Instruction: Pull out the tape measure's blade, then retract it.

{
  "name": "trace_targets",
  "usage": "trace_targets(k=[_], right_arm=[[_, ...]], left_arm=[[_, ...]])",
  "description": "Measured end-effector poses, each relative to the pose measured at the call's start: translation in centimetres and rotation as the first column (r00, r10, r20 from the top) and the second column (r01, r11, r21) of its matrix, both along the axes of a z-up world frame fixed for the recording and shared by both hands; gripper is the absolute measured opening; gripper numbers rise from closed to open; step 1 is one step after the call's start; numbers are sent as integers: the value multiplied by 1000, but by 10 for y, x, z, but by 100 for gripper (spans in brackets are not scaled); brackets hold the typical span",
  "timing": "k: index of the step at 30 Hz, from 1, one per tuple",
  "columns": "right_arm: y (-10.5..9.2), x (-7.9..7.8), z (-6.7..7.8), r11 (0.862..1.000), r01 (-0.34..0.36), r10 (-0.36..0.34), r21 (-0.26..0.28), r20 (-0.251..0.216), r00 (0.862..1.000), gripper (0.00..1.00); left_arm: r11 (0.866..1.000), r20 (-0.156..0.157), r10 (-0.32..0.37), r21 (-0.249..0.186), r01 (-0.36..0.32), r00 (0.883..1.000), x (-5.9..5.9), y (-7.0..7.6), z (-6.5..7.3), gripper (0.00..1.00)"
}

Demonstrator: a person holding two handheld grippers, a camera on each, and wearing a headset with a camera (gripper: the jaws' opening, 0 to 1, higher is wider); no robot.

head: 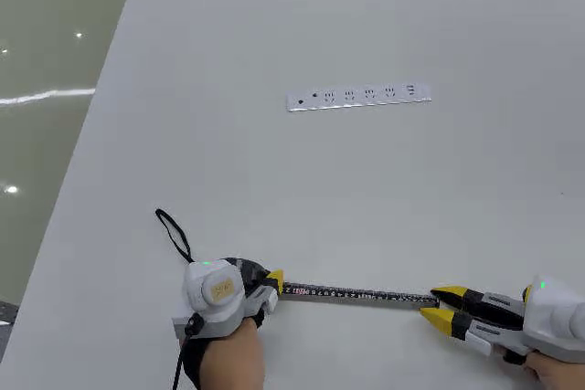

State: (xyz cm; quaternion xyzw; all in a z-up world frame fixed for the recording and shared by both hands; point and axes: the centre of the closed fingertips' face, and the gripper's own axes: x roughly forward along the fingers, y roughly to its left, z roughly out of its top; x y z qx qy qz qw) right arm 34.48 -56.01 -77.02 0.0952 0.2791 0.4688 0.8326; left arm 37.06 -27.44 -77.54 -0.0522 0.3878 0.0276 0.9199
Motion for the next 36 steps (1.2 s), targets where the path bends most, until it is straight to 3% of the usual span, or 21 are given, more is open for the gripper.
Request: trace_targets(k=[11,27,36], right_arm=[[-2,-1,-2,1000,-15,15,-7,-1,1000,14],[-2,-3,-2,999,-35,37,-30,71,997,12],[-1,-4,-3,998,-44,47,-42,86,995,12]], left_arm=[[1000,-1,1,-2,-1,1000,0,0,-1,74],[1000,-7,-1,-4,1,1000,0,0,-1,74],[1000,-14,-4,-5,4,1000,-1,0,-1,74]])
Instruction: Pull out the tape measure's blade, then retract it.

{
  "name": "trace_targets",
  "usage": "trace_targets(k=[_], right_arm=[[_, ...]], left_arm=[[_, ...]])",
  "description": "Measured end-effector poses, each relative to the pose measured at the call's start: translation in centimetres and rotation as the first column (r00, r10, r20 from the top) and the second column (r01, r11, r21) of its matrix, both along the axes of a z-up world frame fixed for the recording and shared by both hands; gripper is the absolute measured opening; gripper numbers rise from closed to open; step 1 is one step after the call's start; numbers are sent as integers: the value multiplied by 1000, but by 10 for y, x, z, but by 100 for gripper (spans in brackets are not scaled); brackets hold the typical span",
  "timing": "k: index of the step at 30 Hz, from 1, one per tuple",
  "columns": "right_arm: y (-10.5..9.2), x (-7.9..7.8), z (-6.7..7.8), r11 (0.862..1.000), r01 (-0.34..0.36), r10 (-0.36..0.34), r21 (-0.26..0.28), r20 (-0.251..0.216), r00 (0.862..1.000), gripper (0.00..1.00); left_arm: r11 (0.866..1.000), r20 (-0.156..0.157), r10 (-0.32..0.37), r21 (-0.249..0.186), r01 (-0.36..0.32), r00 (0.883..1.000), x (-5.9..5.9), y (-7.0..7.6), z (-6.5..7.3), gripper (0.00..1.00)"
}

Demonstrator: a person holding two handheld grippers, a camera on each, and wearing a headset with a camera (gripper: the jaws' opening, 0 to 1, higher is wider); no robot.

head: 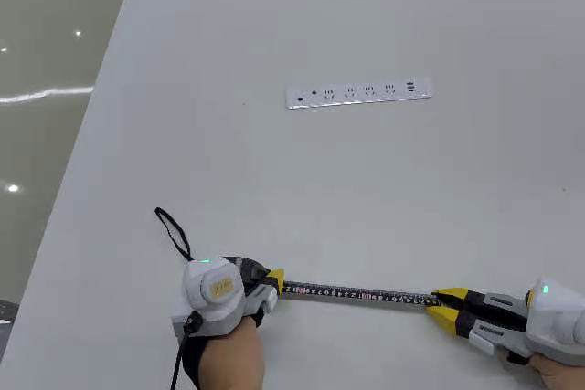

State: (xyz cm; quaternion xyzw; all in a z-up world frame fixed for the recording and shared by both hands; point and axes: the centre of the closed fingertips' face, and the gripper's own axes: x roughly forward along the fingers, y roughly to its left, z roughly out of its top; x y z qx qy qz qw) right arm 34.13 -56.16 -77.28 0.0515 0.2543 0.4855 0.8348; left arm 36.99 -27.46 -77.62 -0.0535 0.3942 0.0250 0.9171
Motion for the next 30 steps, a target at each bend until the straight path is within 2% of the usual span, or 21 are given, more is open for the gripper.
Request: trace_targets(k=[6,30], right_arm=[[3,-2,0,1000,-10,10,-6,8,1000,12],[25,1,1,999,-34,34,4,18,999,12]], left_arm=[[1000,-9,2,2,-2,1000,0,1,-1,73],[1000,-8,-2,-4,2,1000,0,1,-1,73]])
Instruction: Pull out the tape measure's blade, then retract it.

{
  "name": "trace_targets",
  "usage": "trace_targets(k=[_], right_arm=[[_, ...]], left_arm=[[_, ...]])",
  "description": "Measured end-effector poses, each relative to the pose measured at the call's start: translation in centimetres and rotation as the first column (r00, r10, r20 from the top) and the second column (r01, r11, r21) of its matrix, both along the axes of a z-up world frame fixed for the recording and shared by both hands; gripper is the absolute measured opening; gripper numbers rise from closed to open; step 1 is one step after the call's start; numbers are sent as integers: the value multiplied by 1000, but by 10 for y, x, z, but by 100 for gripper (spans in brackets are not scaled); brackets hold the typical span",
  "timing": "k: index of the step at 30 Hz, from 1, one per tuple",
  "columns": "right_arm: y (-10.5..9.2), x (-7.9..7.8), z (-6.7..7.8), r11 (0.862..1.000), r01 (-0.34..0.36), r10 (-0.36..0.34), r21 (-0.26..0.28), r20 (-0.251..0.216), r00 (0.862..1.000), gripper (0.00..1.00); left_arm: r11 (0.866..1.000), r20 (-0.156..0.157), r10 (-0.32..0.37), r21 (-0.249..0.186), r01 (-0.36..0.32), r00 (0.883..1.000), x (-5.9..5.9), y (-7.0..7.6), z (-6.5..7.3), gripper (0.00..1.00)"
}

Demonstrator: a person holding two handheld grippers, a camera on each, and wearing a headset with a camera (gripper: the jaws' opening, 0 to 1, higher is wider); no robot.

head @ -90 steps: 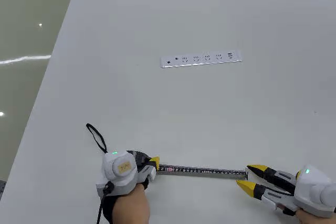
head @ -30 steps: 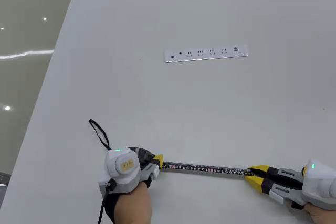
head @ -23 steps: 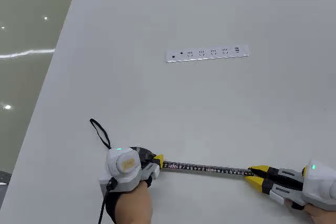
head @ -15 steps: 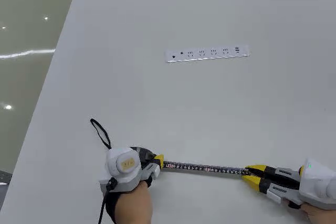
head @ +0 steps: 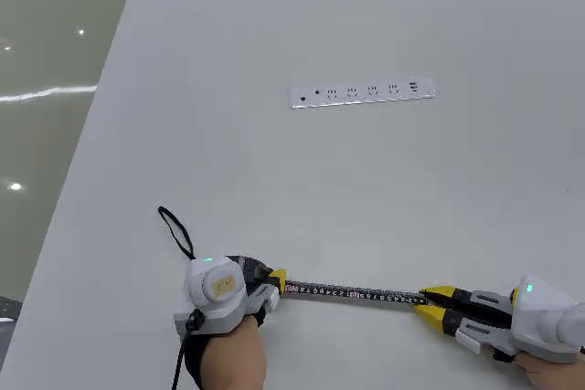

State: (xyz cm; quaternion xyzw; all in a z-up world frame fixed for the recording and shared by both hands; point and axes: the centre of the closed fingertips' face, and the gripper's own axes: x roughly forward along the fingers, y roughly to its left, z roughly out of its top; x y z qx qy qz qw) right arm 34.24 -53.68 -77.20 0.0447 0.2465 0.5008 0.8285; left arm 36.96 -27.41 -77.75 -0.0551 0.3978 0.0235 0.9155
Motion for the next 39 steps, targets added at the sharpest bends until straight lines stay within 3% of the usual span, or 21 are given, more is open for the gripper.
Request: trace_targets(k=[39], right_arm=[[39,4,-1,999,-53,53,4,12,999,12]], left_arm=[[1000,-8,0,-5,0,1000,-1,0,0,73]])
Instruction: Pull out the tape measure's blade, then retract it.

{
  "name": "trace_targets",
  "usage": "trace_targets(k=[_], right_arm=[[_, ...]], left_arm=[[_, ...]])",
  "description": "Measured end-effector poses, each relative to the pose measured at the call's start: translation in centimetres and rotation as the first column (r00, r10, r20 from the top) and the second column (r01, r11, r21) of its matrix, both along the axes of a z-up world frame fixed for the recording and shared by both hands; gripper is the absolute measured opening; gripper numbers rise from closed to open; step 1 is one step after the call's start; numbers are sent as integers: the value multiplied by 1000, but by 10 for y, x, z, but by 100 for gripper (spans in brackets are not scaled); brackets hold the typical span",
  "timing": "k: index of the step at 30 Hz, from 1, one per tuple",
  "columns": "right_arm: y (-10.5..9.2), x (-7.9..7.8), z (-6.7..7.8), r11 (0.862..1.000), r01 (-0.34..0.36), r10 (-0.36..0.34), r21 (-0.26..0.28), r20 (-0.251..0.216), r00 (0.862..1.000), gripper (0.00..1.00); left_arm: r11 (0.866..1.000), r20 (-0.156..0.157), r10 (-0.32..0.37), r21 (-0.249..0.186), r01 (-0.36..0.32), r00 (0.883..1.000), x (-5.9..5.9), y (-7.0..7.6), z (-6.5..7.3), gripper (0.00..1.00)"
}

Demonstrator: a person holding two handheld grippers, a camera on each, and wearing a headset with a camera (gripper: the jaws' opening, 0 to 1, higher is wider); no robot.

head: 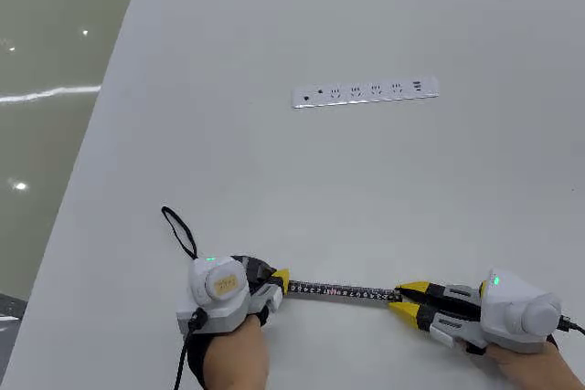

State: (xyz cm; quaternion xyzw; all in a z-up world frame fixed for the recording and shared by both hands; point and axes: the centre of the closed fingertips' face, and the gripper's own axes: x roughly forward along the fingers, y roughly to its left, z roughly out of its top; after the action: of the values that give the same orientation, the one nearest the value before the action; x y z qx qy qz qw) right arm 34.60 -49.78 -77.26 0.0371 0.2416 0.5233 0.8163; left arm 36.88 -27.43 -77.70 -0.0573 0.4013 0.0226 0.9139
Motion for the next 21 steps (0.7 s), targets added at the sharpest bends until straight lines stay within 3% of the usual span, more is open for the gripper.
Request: trace_targets(k=[21], right_arm=[[21,0,0,1000,-23,23,1,1,1000,13]], left_arm=[[1000,2,11,-18,-11,1000,-1,-1,-1,73]])
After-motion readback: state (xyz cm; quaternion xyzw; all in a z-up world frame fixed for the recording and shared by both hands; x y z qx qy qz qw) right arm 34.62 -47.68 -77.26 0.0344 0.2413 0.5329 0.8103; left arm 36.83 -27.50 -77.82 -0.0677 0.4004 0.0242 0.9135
